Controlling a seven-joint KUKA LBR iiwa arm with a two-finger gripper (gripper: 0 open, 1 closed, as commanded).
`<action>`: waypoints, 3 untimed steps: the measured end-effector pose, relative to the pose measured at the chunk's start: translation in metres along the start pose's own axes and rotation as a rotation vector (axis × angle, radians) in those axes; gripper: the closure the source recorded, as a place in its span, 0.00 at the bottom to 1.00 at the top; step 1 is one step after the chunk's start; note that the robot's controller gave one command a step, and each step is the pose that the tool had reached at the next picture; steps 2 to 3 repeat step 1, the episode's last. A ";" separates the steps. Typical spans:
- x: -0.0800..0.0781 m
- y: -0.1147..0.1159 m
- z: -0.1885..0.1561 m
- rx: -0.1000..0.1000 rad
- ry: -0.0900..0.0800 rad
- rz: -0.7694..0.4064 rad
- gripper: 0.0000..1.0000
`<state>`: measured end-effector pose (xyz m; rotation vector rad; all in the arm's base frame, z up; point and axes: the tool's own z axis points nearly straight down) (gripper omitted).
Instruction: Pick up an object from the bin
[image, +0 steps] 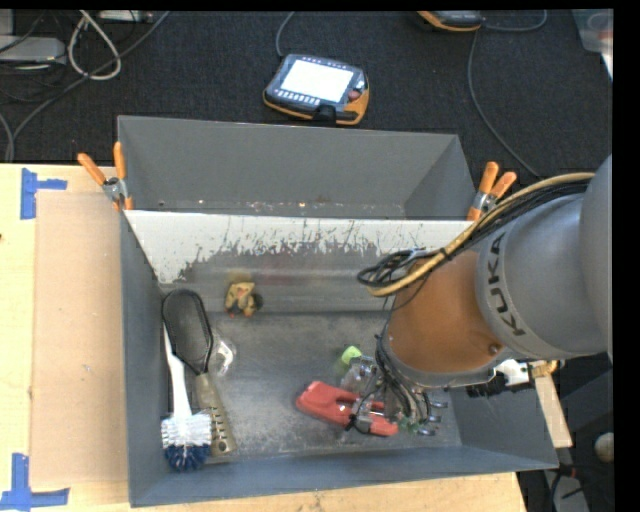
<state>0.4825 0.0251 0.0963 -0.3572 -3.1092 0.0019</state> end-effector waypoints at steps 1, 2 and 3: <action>0.003 -0.001 -0.035 0.002 0.009 0.000 1.00; 0.003 -0.001 -0.035 0.002 0.009 0.000 1.00; 0.003 -0.001 -0.035 0.002 0.009 0.000 1.00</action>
Offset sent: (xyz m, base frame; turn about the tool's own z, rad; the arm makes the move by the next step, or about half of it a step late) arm -0.0027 -0.0001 0.0730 0.0000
